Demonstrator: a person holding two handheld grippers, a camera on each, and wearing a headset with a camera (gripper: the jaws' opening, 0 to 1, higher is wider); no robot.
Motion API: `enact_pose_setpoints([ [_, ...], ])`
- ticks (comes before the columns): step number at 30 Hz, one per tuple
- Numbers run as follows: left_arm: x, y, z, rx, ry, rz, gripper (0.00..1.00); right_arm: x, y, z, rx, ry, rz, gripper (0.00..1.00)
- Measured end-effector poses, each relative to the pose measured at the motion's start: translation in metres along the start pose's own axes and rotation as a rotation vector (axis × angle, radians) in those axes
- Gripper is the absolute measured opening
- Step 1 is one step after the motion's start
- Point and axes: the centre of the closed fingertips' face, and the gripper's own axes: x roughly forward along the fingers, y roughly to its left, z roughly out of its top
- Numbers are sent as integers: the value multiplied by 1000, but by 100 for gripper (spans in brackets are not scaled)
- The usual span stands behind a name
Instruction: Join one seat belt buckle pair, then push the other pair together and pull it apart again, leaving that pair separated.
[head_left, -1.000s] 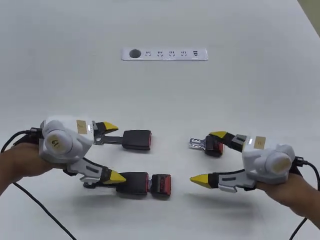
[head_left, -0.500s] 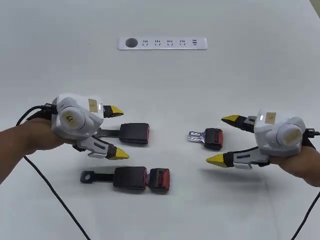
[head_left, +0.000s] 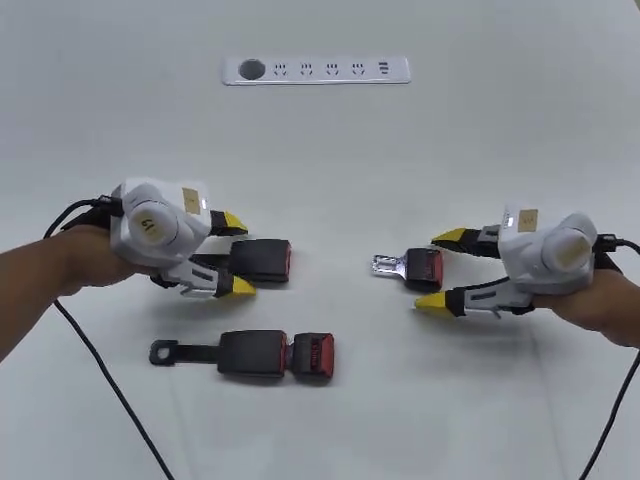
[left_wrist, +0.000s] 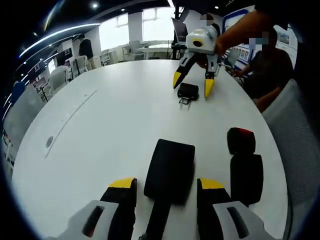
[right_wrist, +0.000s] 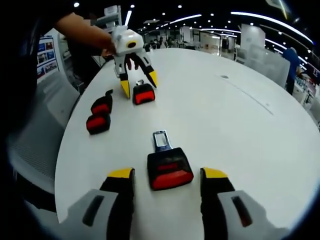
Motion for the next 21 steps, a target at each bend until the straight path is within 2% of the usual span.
enact_pose_setpoints([
  [3,4,2,-2,15,12,-2,50,1,0,-2,-11,17,15,51],
  [5,4,5,1,6,-6,3,49,1,2,-1,-24,19,24,48],
  [8,5,4,3,32,-7,-6,45,2,0,0,-33,14,30,45],
  [10,5,2,3,43,-5,-18,41,2,-4,-2,-87,26,26,40],
  [11,5,0,3,50,-5,-25,39,3,-2,-2,-96,24,40,38],
  [12,6,-3,2,66,-2,-33,37,3,-4,-2,-79,24,40,38],
  [21,9,-4,1,118,18,-69,35,3,-6,-3,-100,-14,67,37],
])
